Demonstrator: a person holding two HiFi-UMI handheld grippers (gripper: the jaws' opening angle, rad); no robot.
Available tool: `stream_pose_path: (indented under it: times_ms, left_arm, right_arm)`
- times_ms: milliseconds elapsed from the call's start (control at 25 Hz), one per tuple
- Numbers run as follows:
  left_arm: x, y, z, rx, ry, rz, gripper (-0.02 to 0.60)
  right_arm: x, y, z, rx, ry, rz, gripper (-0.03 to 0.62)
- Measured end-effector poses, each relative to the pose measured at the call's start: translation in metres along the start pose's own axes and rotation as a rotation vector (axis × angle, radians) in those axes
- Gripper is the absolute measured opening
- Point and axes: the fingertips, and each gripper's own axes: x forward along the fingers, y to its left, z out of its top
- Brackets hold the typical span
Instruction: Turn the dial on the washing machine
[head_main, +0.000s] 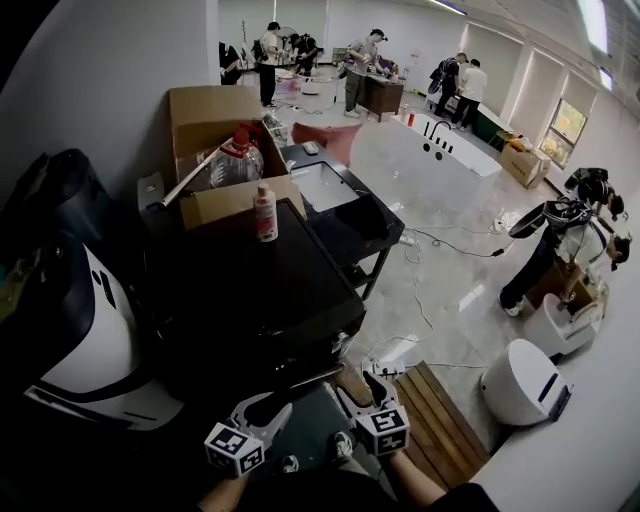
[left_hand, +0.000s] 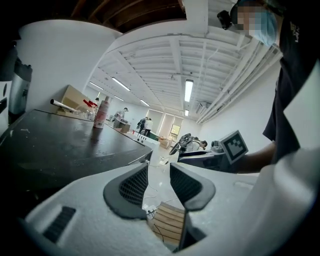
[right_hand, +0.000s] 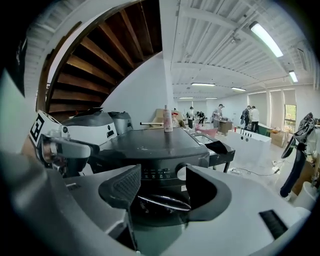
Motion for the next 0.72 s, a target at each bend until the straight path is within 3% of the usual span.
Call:
stream_pose_path:
  times_ms: [200, 720]
  left_arm:
    - [0.012, 0.008, 0.005, -0.019, -0.034, 0.085, 0.130]
    - [0.006, 0.016, 0.010, -0.058, -0.095, 0.323, 0.130]
  right_arm:
    - [0.028, -0.010, 0.005, -0.071, 0.047, 0.091, 0.290]
    - [0.091, -0.032, -0.005, -0.313, 0.141, 0.227, 0.362]
